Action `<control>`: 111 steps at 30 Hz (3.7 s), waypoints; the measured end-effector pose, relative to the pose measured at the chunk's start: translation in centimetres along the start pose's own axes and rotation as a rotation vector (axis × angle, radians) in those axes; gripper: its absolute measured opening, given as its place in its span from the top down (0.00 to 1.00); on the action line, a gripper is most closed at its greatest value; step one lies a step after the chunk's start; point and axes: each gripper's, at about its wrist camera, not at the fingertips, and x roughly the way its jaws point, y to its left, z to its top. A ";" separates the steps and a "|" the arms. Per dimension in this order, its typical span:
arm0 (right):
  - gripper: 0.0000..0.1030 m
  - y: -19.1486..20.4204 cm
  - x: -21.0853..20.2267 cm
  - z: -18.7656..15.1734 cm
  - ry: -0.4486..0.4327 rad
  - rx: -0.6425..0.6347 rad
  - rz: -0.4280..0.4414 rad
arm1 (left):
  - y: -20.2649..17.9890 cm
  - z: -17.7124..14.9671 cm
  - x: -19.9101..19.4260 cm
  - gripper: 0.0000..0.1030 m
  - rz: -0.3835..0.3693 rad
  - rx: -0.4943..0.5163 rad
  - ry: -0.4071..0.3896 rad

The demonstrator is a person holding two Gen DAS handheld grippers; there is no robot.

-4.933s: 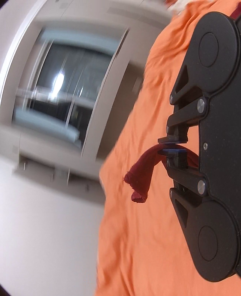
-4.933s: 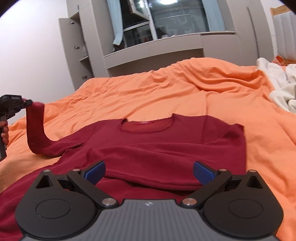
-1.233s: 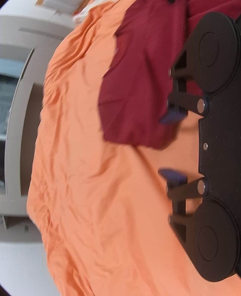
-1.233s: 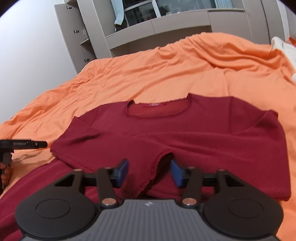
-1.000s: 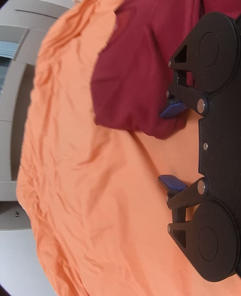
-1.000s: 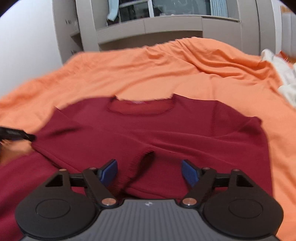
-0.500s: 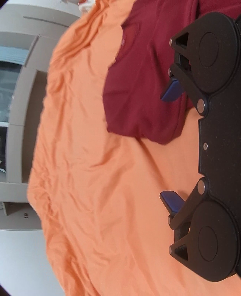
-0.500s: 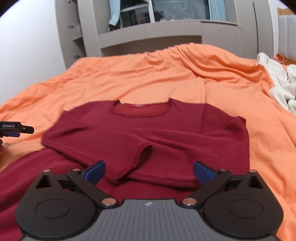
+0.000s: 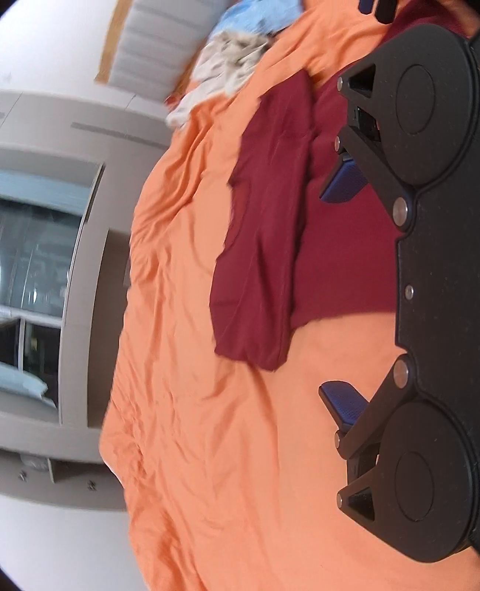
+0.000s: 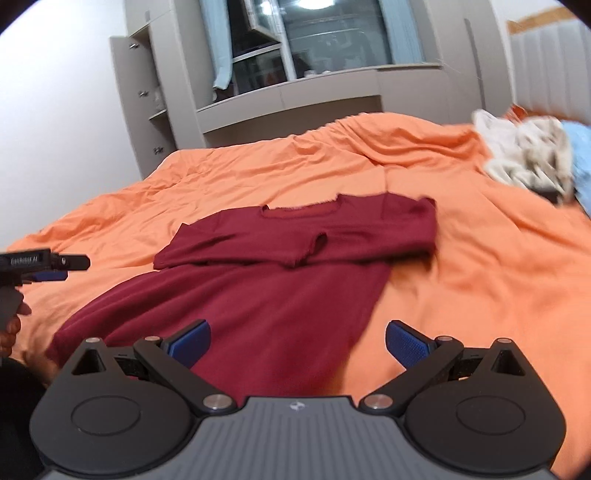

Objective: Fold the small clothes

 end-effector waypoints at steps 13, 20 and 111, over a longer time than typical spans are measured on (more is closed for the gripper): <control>0.30 2.7 -1.3 -3.9 -0.021 0.046 0.003 | 0.4 -6.4 -3.8 0.01 0.041 -0.065 0.098; 0.63 1.8 -1.8 -4.2 -0.029 0.097 -0.031 | 0.8 -6.8 -4.8 0.10 0.017 -0.156 0.101; 0.93 2.5 -5.5 0.4 -0.164 -0.427 -0.068 | -15.0 -10.5 -5.3 0.12 -0.009 0.386 0.009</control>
